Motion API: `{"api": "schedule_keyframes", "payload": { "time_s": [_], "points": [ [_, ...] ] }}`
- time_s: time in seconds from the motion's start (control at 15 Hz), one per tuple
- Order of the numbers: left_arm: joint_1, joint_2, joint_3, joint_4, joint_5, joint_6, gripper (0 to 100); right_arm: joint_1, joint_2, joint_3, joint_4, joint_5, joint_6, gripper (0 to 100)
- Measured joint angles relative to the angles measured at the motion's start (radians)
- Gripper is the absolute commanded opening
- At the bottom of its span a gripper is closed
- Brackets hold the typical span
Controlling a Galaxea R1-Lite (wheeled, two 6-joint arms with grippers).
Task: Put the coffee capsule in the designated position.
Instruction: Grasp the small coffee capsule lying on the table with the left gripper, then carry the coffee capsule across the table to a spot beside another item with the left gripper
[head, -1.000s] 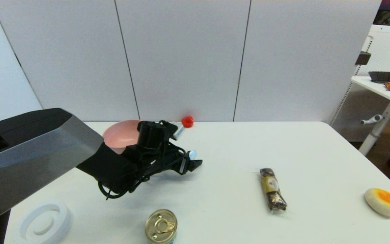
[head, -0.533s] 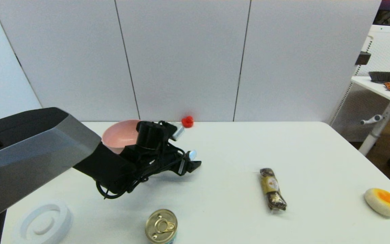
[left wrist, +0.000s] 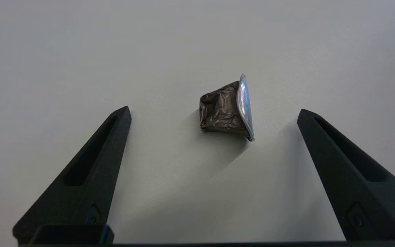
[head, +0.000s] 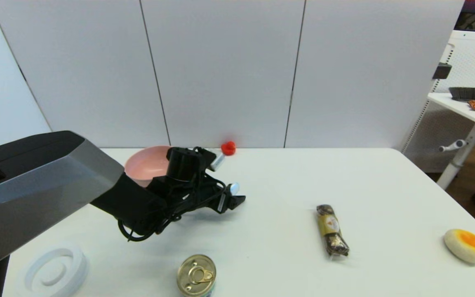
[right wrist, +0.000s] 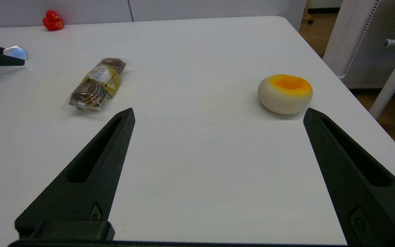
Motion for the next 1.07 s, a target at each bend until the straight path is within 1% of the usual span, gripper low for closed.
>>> {"api": "schedule_keyframes", "payload": {
  "time_s": [0.07,0.13,0.53,1.07],
  "points": [
    [0.000,0.001,0.000,0.001,0.000,0.000,100,0.000,0.000,0.000,0.000,0.000,0.000,100],
    [0.000,0.002,-0.003,0.003,0.000,0.000,0,0.000,0.000,0.000,0.000,0.000,0.000,100],
    [-0.001,0.014,-0.044,0.035,-0.001,-0.001,0,0.000,0.000,0.000,0.000,0.000,0.000,100],
    [-0.008,0.015,-0.041,0.037,-0.001,-0.003,0,0.000,0.000,0.000,0.000,0.000,-0.001,100]
  ]
}}
